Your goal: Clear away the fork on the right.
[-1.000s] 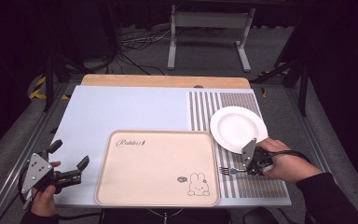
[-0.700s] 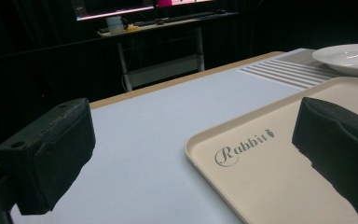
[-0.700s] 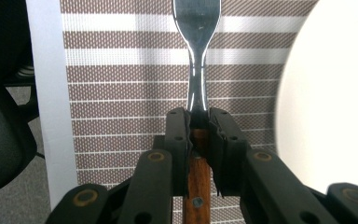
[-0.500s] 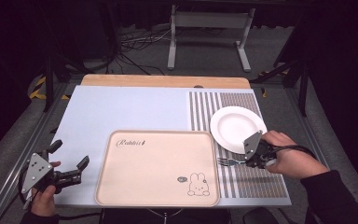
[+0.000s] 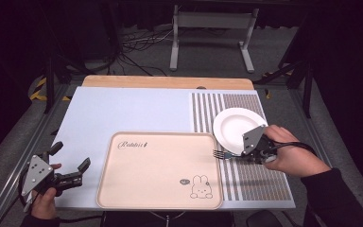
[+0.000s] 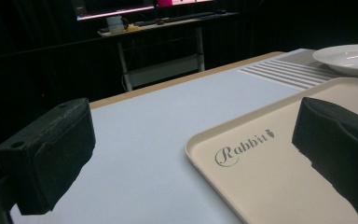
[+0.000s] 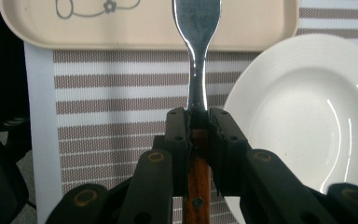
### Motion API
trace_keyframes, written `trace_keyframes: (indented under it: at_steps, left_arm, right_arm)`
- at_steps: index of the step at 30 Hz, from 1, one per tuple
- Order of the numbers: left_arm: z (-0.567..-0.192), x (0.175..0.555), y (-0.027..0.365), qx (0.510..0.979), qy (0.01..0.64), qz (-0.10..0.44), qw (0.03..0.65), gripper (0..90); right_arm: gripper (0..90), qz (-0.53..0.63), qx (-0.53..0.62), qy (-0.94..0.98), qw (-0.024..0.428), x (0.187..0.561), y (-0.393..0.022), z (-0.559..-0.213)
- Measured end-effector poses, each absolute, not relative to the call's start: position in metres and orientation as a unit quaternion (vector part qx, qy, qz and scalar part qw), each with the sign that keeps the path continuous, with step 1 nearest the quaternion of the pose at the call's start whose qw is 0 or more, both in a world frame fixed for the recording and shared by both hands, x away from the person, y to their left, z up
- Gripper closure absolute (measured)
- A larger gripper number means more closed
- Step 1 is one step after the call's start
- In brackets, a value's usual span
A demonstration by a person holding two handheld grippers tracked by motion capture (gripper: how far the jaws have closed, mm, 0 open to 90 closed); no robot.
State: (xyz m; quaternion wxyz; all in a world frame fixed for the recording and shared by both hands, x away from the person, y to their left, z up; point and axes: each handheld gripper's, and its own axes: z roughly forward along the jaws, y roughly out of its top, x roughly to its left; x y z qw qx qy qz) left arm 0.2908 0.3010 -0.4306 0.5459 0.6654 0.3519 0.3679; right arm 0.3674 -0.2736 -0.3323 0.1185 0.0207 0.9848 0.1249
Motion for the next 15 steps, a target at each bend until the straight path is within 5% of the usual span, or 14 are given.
trace_keyframes:
  at_steps: [15]
  left_arm:
    - [-0.430, 0.291, 0.302, 0.662, 0.352, 0.369, 0.549, 0.0]
  right_arm:
    - [78.9, 0.174, 0.034, 0.978, 0.112, 0.375, -0.231, -0.322]
